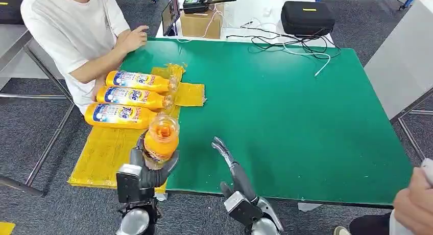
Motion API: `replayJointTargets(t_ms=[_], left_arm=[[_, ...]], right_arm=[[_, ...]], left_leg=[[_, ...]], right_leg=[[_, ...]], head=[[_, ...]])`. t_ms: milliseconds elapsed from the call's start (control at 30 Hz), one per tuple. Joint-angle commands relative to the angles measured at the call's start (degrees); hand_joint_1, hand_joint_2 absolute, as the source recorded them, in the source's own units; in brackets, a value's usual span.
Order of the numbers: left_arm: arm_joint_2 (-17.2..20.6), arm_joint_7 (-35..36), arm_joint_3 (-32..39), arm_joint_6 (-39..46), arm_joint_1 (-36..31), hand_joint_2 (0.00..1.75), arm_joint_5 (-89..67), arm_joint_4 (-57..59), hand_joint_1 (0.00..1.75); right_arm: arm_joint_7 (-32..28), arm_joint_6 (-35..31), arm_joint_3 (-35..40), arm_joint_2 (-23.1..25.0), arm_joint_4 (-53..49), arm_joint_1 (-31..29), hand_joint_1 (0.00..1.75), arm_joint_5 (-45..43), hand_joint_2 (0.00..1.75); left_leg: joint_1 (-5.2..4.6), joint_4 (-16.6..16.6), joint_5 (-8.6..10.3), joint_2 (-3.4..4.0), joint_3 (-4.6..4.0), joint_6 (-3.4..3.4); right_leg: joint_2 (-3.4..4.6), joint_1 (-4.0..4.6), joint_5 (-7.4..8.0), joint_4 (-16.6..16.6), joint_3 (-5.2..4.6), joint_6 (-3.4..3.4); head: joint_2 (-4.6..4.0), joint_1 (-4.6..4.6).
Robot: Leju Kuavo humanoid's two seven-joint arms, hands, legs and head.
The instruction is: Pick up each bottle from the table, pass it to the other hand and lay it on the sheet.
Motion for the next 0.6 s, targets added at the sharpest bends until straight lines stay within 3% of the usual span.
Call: replayJointTargets(t_ms=[33, 233, 600], left_arm=[[-2.19, 7.25, 16.8, 2.01, -2.28, 1.75, -34.04, 10.32, 1.75], [2.3, 19.22, 17.97, 2.01, -5.44, 1.75, -48.03, 20.44, 1.75], [5.95, 26.0, 15.12, -2.93, -12.6, 1.75, -55.67, 31.54, 1.75]], right_arm=[[-0.16, -1.56, -6.31, 1.05, -1.1, 0.69, 0.0, 0.34, 0.0], [-0.27, -0.25, -7.36, 2.18, -1.72, 1.59, 0.0, 1.37, 0.0], [-0.55, 0.73, -11.18, 1.62, -0.41, 0.84, 0.0, 1.53, 0.0]], left_leg=[[0.06, -0.05, -0.02, 0.07, 0.12, -0.09], [0.07, -0.09, 0.04, 0.0, 0.13, -0.16], [0.07, -0.09, 0.11, -0.06, 0.12, -0.14]], right_leg=[[0.04, 0.06, 0.01, -0.08, 0.13, -0.11], [-0.05, 0.09, 0.02, -0.06, 0.13, -0.19], [-0.09, 0.06, 0.04, -0.04, 0.14, -0.12]], head=[[-0.02, 0.0], [-0.02, 0.0], [-0.02, 0.0]])
